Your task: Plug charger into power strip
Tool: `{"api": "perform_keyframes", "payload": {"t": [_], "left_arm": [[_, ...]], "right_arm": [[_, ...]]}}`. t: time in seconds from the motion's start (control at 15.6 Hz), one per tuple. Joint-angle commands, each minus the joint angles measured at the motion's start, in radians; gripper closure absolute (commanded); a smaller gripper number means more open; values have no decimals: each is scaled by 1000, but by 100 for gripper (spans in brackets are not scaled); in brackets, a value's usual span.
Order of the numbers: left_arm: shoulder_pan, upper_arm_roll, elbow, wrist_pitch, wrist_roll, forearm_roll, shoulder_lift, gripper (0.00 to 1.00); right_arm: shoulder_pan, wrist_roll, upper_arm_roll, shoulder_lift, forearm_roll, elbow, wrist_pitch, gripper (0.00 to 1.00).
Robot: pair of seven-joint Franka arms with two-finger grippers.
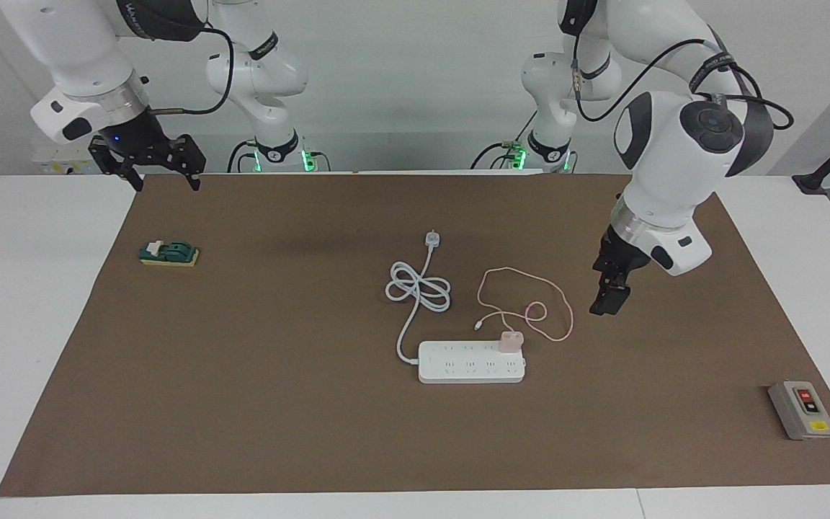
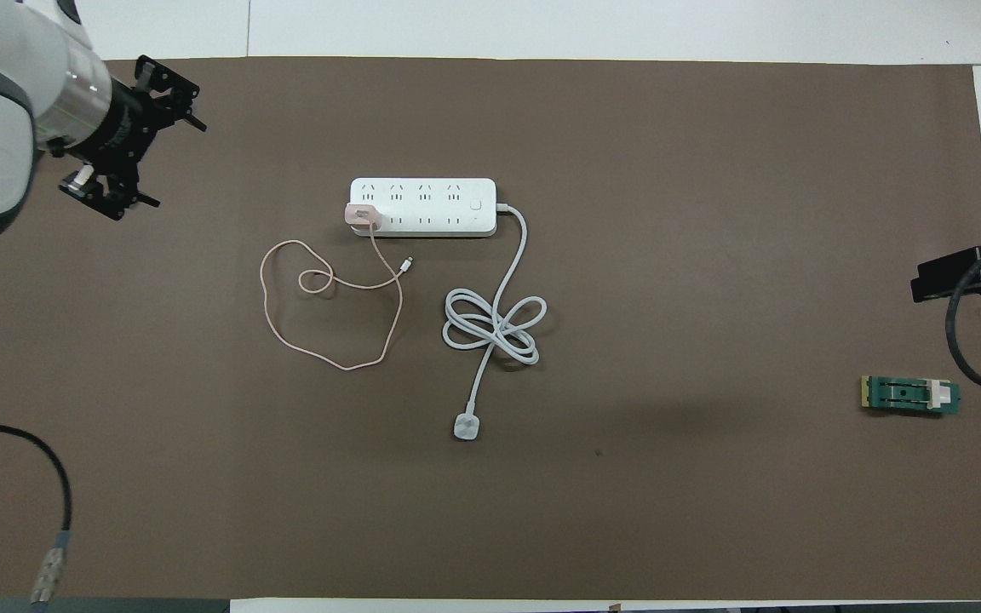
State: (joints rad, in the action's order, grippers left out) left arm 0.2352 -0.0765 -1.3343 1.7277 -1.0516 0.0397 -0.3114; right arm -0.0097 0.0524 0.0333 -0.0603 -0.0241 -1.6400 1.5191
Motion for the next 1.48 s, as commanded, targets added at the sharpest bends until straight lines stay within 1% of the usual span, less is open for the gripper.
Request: {"api": "perform_keyframes", "payload": {"t": [0.0, 0.13, 0.26, 0.39, 0.51, 0.58, 0.71, 0.84, 0.96, 1.09, 1.16, 1.22, 1.29, 1.41], "left_arm": [[-60, 0, -3, -30, 279, 0, 35, 0], [-111, 3, -5, -34, 440, -1, 38, 0], [-146, 3, -5, -85, 615, -3, 51, 0], [-178, 3, -12, -124, 791, -3, 78, 0], [-210, 3, -14, -204, 916, -1, 119, 0], [-215, 3, -16, -235, 979, 5, 142, 4], [-215, 4, -14, -252, 1007, 9, 167, 5], [-212, 10, -17, -270, 993, 8, 192, 1], [-212, 18, -119, -237, 1001, 3, 268, 0], [-214, 26, -164, -217, 998, 6, 282, 0], [-218, 53, -183, -215, 995, 6, 282, 0], [-246, 81, -209, -215, 992, 8, 288, 0], [-272, 116, -253, -208, 981, 9, 304, 0], [-277, 130, -325, -185, 961, 9, 331, 0]], "right_arm": [[-15, 17, -15, -23, -14, -24, 13, 0], [-10, 17, -15, -24, -14, -24, 13, 0], [-10, 17, -15, -23, -13, -24, 13, 0], [-10, 17, -15, -23, -13, -24, 13, 0], [-12, 17, -15, -23, -11, -24, 15, 0], [-13, 18, -15, -23, -11, -24, 15, 0], [-13, 17, -15, -23, -11, -24, 13, 0], [-13, 17, -15, -23, -11, -24, 13, 0], [-13, 17, -15, -23, -11, -24, 13, 0], [-13, 18, -15, -23, -11, -24, 13, 0], [-13, 18, -15, -23, -11, -24, 13, 0], [-15, 18, -15, -23, -11, -24, 13, 0], [-15, 18, -15, -23, -11, -24, 13, 0], [-15, 17, -15, -23, -10, -24, 13, 0]]}}
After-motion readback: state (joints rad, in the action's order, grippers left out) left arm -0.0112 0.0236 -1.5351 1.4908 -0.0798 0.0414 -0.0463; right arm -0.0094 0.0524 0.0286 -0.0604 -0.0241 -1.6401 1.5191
